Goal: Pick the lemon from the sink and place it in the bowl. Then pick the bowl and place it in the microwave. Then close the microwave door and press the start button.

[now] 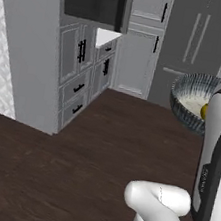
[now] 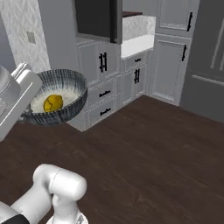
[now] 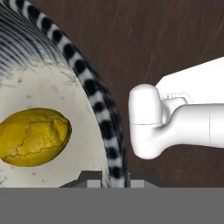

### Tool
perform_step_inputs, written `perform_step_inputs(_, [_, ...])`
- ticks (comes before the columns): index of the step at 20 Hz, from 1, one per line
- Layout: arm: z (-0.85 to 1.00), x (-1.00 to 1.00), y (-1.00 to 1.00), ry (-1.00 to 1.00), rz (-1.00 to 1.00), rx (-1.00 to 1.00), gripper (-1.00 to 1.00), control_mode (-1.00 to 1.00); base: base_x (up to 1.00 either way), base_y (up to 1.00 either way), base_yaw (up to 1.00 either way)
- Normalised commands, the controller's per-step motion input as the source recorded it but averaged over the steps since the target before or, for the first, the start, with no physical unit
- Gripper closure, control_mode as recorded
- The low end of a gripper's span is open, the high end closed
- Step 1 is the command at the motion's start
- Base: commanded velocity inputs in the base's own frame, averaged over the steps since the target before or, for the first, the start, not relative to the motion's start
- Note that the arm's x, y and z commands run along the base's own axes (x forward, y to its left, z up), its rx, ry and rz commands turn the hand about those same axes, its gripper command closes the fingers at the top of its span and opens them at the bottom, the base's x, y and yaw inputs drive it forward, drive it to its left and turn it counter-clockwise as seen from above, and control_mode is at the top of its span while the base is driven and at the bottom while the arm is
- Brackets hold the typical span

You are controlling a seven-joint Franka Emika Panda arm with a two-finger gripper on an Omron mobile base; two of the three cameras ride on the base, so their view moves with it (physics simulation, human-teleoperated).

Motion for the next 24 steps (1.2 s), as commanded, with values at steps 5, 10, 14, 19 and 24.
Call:
perform_step_inputs(5, [0.00, 0.00, 0.00, 0.00, 0.00, 0.00, 1.00, 1.00, 1.00, -0.77, 0.52])
perform_step_inputs(10, [0.00, 0.00, 0.00, 0.00, 0.00, 0.00, 1.00, 1.00, 0.98, -0.85, 0.52])
perform_step_inputs(14, [0.00, 0.00, 0.00, 0.00, 0.00, 0.00, 1.00, 1.00, 0.82, -0.88, 0.52])
perform_step_inputs(19, [0.00, 0.00, 0.00, 0.00, 0.00, 0.00, 1.00, 1.00, 0.39, -1.00, 0.50])
perform_step_inputs(24, [0.00, 0.00, 0.00, 0.00, 0.00, 0.00, 1.00, 1.00, 0.00, -1.00, 0.48])
